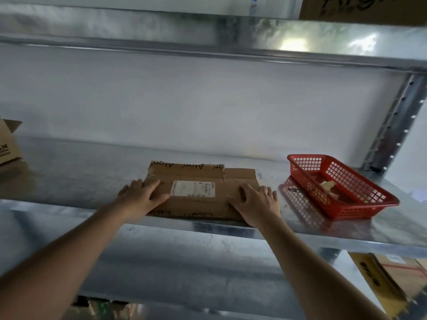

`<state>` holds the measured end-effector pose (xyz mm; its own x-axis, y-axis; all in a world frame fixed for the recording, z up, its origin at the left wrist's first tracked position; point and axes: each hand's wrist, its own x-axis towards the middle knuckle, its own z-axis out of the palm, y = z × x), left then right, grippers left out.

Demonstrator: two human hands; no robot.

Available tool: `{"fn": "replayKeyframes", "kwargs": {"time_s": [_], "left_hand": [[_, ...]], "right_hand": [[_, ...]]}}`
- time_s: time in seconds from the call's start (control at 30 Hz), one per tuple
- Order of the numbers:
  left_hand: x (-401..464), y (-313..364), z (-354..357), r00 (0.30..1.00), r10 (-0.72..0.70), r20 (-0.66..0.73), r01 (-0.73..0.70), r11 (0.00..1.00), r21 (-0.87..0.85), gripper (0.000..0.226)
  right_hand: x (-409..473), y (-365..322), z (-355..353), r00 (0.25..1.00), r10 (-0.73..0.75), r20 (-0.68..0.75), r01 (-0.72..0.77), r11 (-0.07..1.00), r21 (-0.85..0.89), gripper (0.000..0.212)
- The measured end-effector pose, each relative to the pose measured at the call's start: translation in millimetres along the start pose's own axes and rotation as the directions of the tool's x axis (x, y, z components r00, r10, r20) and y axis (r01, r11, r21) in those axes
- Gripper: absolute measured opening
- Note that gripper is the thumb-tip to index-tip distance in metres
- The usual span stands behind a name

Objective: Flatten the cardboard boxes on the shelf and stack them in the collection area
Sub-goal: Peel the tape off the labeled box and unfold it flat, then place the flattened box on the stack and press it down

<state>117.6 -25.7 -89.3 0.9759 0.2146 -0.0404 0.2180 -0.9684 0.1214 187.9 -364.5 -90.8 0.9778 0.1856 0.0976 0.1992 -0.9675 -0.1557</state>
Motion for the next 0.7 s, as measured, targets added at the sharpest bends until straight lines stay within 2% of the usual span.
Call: {"fn": "replayKeyframes", "kwargs": {"time_s": [0.1,0.23,0.33,0.43,0.53,0.7], "left_hand": [[4,-1,1,0.999,-0.022,-0.045,0.021,1.000,-0.017,0.107],[3,-1,4,0.995,-0.034,-0.097,0.021,0.991,-0.129,0.105],[-3,3,5,0.985,-0.078,-0.151,0.048,0.980,-0.194,0.107],[-11,11,3,0.971,-0.095,-0.221,0.049,0.977,-0.208,0.105],[-24,16,2,0.962,-0.100,-0.253,0.033,0.966,-0.257,0.111],[-50,20,-7,0.961,-0.013,-0.275,-0.068,0.957,-0.282,0.116]], "right_hand": [[0,0,-5,0.997,0.035,-0.069,-0.025,0.990,0.142,0.086],[-5,2,-7,0.975,0.064,-0.211,0.009,0.946,0.324,0.099],[-12,5,-5,0.966,0.090,-0.241,0.017,0.911,0.411,0.108],[-24,6,-6,0.964,0.143,-0.226,-0.029,0.896,0.443,0.116],[-37,7,-18,0.961,0.140,-0.240,-0.014,0.888,0.459,0.122],[-78,12,-26,0.948,0.185,-0.259,-0.072,0.917,0.392,0.134]]}}
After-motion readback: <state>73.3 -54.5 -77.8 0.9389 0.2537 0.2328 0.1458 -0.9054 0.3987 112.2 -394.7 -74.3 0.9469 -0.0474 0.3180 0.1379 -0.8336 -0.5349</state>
